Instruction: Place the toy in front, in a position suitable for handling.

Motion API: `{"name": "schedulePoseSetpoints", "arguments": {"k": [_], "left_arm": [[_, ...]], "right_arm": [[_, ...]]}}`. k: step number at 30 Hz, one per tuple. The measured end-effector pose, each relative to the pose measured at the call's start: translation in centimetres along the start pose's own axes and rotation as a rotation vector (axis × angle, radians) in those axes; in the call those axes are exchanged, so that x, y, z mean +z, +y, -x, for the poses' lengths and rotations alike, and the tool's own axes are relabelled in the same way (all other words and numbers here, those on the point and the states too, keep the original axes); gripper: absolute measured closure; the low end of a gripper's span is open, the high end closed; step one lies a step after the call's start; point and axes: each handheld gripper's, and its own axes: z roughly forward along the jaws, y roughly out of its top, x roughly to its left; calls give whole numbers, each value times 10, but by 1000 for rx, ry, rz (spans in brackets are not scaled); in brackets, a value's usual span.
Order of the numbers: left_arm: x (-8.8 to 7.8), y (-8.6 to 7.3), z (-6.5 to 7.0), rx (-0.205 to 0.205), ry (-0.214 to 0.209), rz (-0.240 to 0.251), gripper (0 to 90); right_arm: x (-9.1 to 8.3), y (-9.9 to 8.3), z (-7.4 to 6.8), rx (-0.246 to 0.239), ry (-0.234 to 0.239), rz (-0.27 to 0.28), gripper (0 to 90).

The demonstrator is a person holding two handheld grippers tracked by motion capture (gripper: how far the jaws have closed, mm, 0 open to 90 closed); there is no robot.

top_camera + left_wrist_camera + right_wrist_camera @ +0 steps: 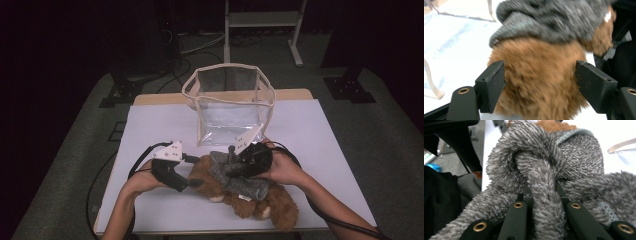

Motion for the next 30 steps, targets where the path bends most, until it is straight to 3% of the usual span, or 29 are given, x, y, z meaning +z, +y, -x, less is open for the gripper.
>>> {"name": "schedulePoseSetpoints", "arguments": {"k": [2,4,6,11,19,22,25,30], "left_arm": [[5,2,0,6,14,-1,241],[11,1,0,-3,-11,-22,254],[16,-4,1,-15,-33,-21,330],[18,-6,3,-12,-51,-31,365],[17,-10,7,0,-59,-39,358],[16,-9,8,9,-55,-48,352],[16,-8,9,22,-55,-55,346],[16,-7,9,19,-55,-58,336]], "right_arm": [[1,-1,-5,-4,20,1,775],[2,0,-10,-17,20,-9,775],[1,4,-12,-33,12,-17,774],[3,17,-6,-32,-4,-9,773],[22,45,0,-55,-1,-31,772],[16,38,1,-55,-11,-54,772],[0,20,3,-35,-49,-77,771],[-41,-17,4,46,-96,-19,770]]}}
